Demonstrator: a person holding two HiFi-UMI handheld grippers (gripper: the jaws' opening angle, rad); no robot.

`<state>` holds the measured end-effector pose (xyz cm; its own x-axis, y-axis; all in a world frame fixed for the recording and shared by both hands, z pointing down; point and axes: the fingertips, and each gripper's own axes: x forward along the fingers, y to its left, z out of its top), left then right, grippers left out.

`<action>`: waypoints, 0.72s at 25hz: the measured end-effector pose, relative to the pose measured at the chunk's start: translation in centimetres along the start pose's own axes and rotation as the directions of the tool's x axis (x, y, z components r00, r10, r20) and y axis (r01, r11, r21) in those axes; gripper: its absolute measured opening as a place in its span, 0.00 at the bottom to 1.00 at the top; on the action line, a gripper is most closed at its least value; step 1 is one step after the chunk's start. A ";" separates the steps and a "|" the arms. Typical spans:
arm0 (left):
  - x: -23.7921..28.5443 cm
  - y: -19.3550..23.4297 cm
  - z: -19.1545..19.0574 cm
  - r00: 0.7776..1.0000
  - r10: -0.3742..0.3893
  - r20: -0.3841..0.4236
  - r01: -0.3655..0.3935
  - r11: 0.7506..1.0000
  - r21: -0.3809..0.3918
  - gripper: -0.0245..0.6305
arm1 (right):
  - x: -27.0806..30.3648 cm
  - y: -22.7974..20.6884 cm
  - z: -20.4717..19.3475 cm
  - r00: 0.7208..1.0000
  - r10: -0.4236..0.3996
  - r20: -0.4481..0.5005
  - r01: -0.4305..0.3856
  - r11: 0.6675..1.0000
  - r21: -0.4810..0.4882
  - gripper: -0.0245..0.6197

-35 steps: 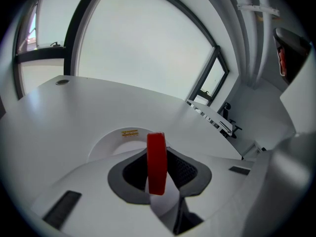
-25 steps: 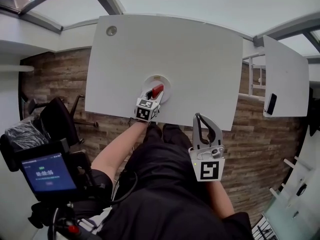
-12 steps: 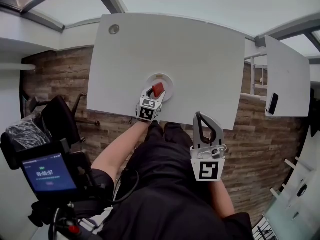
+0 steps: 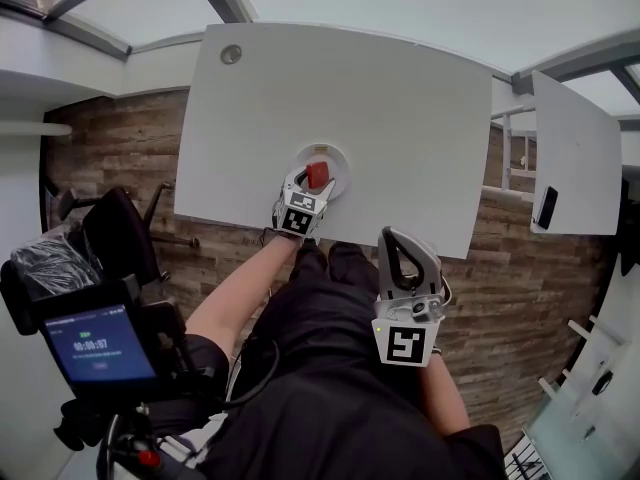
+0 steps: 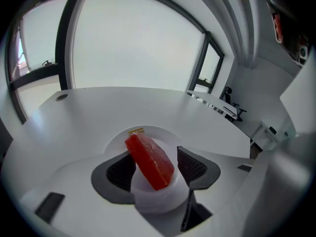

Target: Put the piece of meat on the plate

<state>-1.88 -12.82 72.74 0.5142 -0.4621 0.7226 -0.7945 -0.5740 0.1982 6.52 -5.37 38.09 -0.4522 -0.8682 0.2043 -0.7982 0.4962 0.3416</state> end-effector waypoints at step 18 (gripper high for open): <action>0.8 0.9 -0.4 0.999 0.015 -0.040 -0.013 0.999 0.053 0.67 | -0.5 0.8 0.3 1.000 0.009 -0.013 -0.010 0.999 -0.052 0.05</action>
<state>-2.32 -13.45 73.73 0.4890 -0.4429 0.7515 -0.7828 -0.6029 0.1541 5.98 -4.56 38.04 -0.4540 -0.8636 0.2193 -0.7722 0.5042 0.3867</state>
